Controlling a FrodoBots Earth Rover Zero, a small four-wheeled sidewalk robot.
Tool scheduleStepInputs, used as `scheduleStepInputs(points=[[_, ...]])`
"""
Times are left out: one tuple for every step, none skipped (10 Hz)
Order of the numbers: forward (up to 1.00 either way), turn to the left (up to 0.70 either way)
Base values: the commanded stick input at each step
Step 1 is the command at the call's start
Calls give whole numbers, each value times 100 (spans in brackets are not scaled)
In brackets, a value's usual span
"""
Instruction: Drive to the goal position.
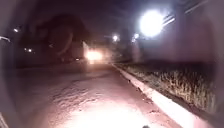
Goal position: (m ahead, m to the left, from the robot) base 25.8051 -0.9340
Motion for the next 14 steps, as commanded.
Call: scheduleStepInputs(points=[[0,0],[0,0],[2,0],[12,0],[22,0],[32,0],[42,1],[52,1],[62,1],[70,1],[70,1],[70,1],[70,1],[70,1]])
